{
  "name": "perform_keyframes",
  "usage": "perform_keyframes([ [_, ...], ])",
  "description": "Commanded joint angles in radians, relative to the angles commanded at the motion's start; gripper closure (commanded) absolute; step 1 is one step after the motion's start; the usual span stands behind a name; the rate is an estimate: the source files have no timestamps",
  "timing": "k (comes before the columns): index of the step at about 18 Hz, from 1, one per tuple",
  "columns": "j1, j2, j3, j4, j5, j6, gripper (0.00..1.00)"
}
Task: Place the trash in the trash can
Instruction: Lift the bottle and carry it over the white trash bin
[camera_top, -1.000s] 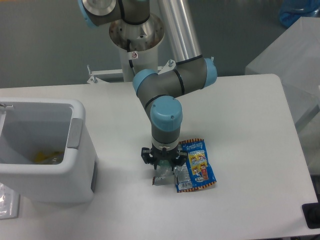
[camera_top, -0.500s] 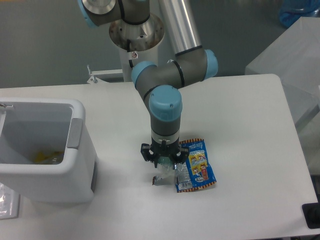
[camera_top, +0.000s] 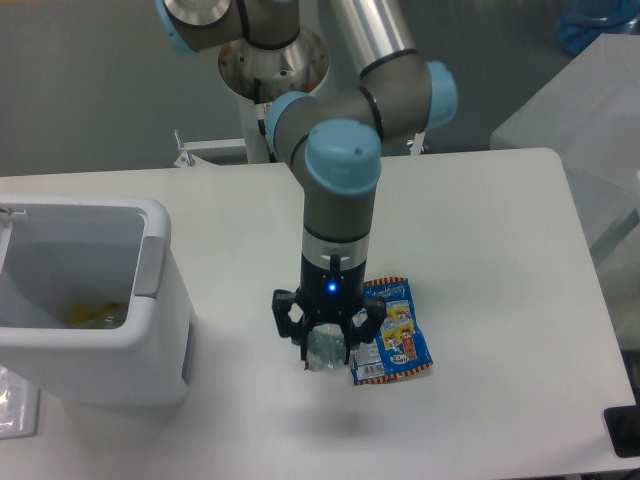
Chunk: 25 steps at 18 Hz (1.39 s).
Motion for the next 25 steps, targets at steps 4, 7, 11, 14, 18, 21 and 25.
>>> perform_keyframes([
  [4,-0.005,0.031,0.072,0.006,-0.032,-0.052,0.42],
  [7,-0.005,0.054,0.132,0.006,-0.063,-0.074,0.42],
  [11,-0.032,0.100,0.146,0.006,-0.175,-0.117,0.42],
  [14,-0.102,0.114,0.138,0.006,-0.200,-0.114,0.42],
  [18,-0.205,0.109,0.129,0.006,-0.198,-0.120,0.42],
  [21,-0.274,0.112,0.092,0.006,-0.195,-0.120,0.42],
  [25,-0.310,0.109,0.033,0.011,-0.192,-0.102,0.42],
])
